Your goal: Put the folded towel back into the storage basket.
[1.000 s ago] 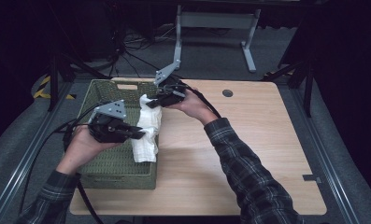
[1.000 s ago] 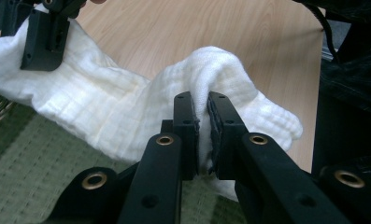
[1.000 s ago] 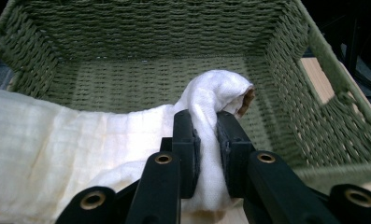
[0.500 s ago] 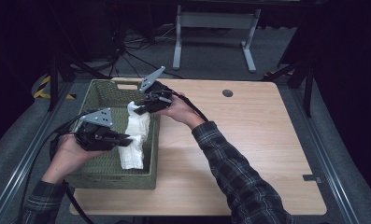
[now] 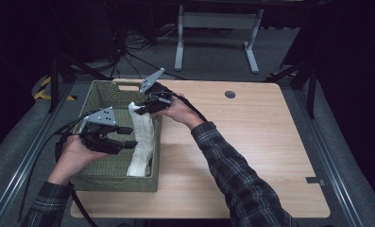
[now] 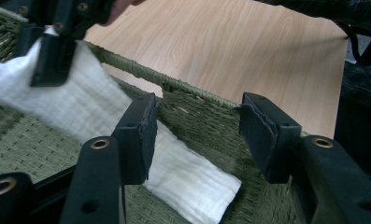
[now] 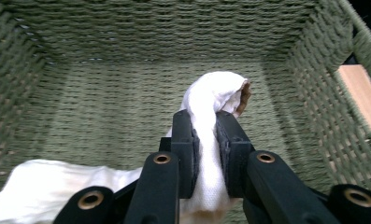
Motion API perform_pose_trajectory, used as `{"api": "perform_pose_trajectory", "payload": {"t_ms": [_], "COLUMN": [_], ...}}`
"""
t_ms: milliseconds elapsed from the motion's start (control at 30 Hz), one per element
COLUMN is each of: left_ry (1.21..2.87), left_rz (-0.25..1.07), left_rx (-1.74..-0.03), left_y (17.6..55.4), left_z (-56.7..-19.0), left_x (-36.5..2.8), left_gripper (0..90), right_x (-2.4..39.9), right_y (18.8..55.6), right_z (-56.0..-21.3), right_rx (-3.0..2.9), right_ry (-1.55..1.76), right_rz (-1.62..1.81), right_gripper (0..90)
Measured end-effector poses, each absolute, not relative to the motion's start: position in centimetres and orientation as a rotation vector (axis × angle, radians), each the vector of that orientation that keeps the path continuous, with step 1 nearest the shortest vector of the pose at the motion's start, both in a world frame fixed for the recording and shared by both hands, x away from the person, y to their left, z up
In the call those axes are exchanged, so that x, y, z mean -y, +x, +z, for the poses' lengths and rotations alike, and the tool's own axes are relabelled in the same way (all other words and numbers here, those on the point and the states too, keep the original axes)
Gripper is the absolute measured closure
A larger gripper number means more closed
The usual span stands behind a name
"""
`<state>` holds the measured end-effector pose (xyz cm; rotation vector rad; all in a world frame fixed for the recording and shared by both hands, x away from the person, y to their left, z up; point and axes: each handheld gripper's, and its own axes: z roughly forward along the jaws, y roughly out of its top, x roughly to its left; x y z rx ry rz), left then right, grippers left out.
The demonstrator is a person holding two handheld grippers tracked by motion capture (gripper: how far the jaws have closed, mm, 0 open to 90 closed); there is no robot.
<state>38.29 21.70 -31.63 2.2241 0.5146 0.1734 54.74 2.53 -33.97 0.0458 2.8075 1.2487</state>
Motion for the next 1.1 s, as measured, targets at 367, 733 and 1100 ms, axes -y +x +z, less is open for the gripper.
{"api": "perform_pose_trajectory", "payload": {"t_ms": [367,733,1100], "left_ry": [2.205,2.176,2.171], "left_rz": [0.165,0.169,0.193], "left_rx": [-0.524,-0.54,-0.566], "left_y": [38.8,39.8,40.0], "left_z": [-31.9,-31.4,-31.4], "left_x": [-20.9,-17.3,-10.9], "left_gripper": [45.5,38.4,34.3], "right_x": [-2.0,3.2,11.1], "right_y": [56.8,55.7,54.2], "right_z": [-33.9,-32.9,-32.8], "right_rx": [-2.692,-2.686,-2.669], "right_ry": [0.146,0.242,0.317], "right_rz": [1.284,1.326,1.319], "right_gripper": [55.1,46.6,40.4]}}
